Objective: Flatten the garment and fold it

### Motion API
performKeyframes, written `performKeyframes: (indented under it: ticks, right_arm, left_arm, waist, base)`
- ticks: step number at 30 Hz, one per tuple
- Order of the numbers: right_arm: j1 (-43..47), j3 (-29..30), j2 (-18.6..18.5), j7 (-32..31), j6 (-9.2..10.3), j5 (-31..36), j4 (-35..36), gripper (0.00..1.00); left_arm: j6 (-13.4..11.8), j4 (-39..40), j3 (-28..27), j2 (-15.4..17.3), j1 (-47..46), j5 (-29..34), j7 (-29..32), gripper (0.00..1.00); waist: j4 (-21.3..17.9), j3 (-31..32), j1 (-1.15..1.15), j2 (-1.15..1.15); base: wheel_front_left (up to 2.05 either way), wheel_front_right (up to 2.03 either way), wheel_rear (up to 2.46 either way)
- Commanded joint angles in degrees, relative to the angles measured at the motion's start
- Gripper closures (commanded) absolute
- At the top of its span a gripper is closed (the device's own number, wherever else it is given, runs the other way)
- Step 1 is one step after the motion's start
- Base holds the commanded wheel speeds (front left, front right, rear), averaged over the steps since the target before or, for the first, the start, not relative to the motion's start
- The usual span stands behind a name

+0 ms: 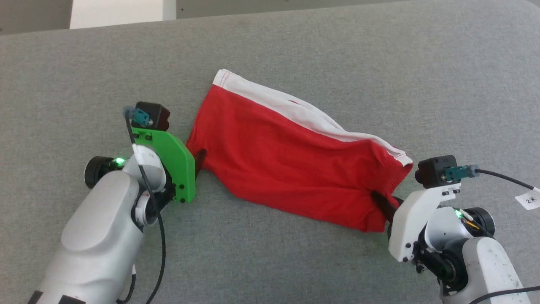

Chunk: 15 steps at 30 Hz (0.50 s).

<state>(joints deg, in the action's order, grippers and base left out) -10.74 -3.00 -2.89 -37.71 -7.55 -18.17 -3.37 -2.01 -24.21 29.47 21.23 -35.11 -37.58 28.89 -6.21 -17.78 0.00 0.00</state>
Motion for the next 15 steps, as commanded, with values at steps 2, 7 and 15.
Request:
performKeyframes:
  ticks: [2, 7, 15]
  right_arm:
    - [-1.0, 0.0, 0.0, 0.6, 0.06, -0.4, -0.2, 1.0]
    - [-1.0, 0.5, 0.0, 1.1, 0.06, -0.4, -0.8, 1.0]
    - [-0.6, 1.3, 0.0, 0.0, 0.06, -0.3, -1.2, 1.0]
  left_arm:
    - [0.8, -1.3, 0.7, -1.0, 0.1, -1.3, 2.0, 0.88]
    - [2.1, -1.5, 0.2, -2.2, 1.1, -4.8, 4.3, 1.0]
    - [1.7, 3.1, -5.1, -2.3, 4.1, -9.4, -0.7, 1.0]
  waist:
    - [-0.7, -0.7, 0.0, 0.0]
    - [-0.5, -0.5, 0.0, 0.0]
    - [1.7, 2.9, 0.0, 0.0]
  base:
    - [0.0, 0.0, 0.0]
    - [0.0, 0.0, 0.0]
    - [0.0, 0.0, 0.0]
